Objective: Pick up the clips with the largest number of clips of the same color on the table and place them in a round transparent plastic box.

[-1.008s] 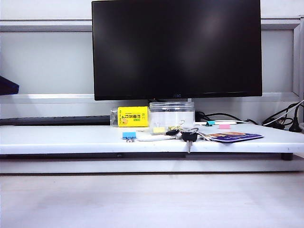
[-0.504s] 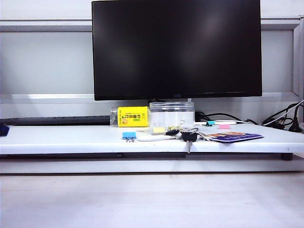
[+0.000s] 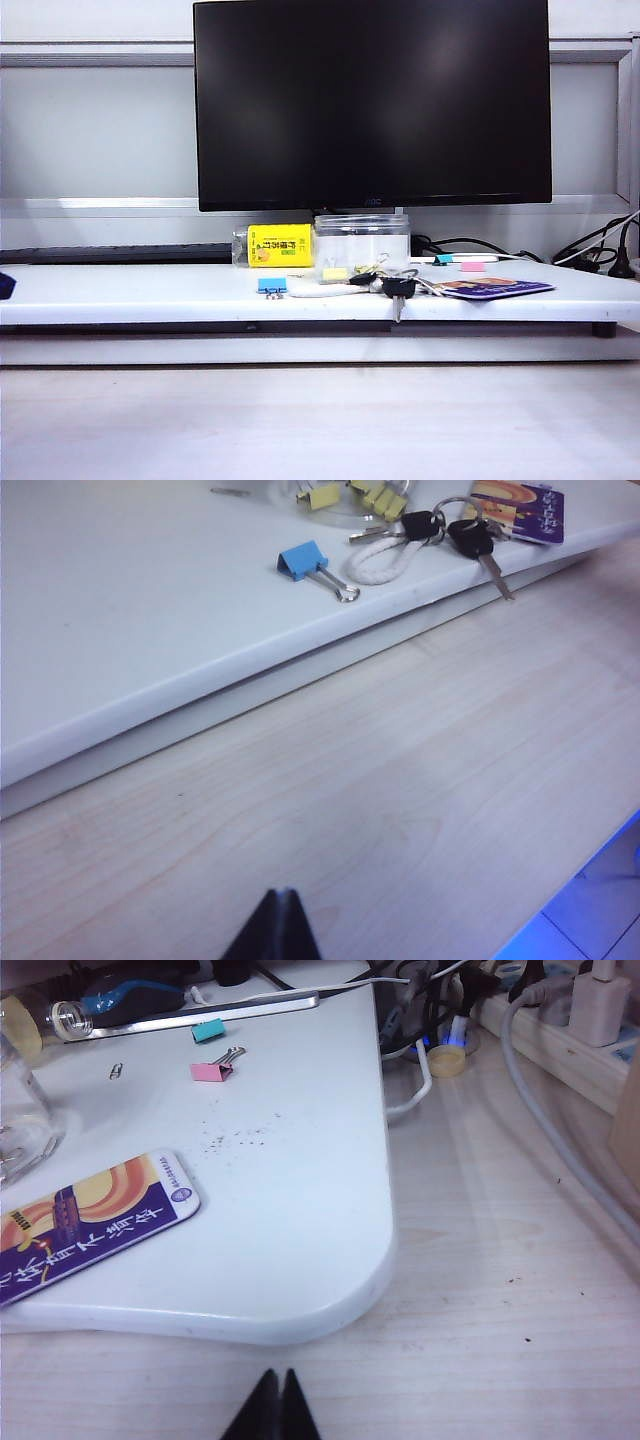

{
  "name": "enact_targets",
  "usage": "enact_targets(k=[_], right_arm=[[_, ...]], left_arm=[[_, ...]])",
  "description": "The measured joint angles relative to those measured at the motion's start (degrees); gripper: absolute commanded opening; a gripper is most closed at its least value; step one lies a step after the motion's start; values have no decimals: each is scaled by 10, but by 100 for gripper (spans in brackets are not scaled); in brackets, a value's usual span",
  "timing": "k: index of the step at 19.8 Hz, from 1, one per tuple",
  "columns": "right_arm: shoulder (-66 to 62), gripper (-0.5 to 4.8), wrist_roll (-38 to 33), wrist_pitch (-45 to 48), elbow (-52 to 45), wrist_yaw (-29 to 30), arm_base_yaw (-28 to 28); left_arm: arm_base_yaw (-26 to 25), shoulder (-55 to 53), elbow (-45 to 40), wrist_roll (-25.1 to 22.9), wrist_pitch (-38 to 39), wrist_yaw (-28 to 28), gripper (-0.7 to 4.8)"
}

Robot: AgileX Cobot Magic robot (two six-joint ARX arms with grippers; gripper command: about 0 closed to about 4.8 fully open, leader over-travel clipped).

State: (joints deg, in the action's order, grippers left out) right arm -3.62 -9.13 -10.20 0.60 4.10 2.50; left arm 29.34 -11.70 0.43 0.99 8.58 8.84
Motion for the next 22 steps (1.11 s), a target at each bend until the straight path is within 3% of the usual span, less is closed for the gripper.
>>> enact_targets(k=[9, 17, 22], right_arm=[[0, -1, 0, 2, 0, 0, 0], [0, -1, 2, 3, 0, -2, 0], [0, -1, 2, 4, 0, -2, 0]], left_arm=[[-12, 7, 0, 0, 0, 5, -5], [-227, 86, 0, 13, 0, 9, -5], [-270, 115, 0, 12, -3, 11, -5]])
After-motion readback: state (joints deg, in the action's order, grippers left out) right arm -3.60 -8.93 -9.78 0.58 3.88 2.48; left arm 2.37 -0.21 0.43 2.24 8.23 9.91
